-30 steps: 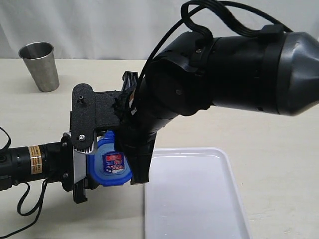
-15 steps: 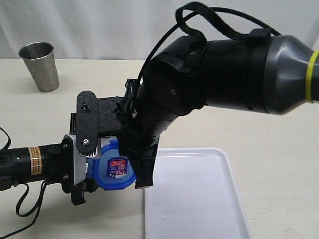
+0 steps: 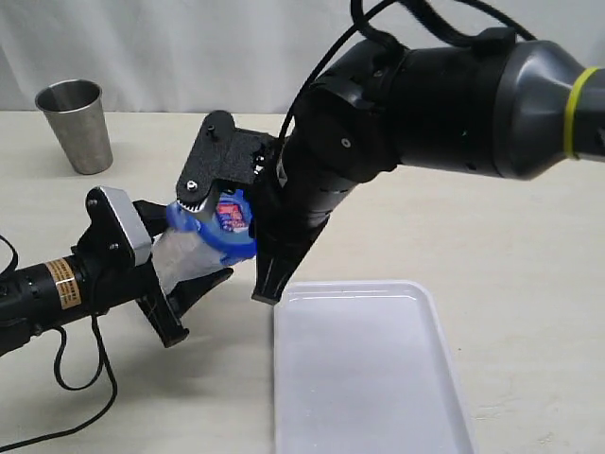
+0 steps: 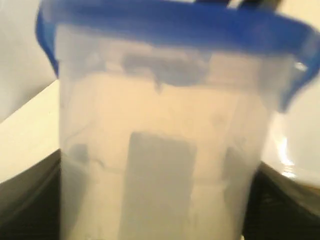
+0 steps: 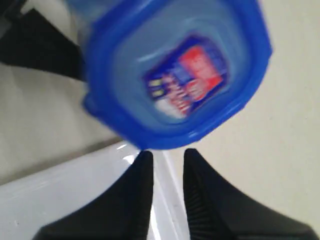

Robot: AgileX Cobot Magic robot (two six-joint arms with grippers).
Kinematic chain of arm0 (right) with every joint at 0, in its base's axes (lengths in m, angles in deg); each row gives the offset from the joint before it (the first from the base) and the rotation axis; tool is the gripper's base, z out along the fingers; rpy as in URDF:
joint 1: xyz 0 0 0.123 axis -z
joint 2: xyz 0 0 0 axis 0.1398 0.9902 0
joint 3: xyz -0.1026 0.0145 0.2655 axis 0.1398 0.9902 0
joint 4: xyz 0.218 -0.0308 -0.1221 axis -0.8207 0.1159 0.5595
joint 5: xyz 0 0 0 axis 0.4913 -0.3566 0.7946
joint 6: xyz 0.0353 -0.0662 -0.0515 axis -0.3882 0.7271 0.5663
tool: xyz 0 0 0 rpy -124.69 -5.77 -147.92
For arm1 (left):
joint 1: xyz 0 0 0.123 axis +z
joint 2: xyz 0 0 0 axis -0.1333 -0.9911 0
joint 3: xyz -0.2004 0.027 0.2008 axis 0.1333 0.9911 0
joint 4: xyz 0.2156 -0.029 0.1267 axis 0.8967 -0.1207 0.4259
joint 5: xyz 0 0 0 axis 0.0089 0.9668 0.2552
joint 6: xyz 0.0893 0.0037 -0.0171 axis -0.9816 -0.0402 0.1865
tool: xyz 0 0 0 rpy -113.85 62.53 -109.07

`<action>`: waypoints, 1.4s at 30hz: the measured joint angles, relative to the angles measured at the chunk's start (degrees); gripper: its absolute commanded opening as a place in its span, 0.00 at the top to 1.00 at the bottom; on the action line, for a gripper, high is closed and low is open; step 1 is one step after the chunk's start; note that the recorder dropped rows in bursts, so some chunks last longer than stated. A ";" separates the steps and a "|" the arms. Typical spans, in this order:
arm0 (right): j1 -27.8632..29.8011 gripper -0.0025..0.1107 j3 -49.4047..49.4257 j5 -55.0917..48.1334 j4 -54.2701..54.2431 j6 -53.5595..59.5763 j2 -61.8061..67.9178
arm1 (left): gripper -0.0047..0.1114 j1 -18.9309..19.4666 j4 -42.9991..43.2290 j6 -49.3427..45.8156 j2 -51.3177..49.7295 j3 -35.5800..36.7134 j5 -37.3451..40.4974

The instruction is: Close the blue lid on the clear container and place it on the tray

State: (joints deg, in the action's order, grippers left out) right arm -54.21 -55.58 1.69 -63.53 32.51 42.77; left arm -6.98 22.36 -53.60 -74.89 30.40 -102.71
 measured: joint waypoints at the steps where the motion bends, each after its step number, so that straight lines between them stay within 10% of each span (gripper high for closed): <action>1: 0.03 0.79 0.28 -0.65 0.11 -1.38 0.56 | 0.96 0.00 -0.12 1.70 -0.04 0.00 -0.43; 42: 1.50 0.79 -6.34 -1.17 -5.75 -19.59 0.83 | 0.96 0.00 0.15 6.53 -0.04 -0.23 -1.94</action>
State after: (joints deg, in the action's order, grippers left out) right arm -52.71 -61.92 0.53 -69.29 12.92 43.60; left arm -6.98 22.50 -47.07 -74.93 30.17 -104.65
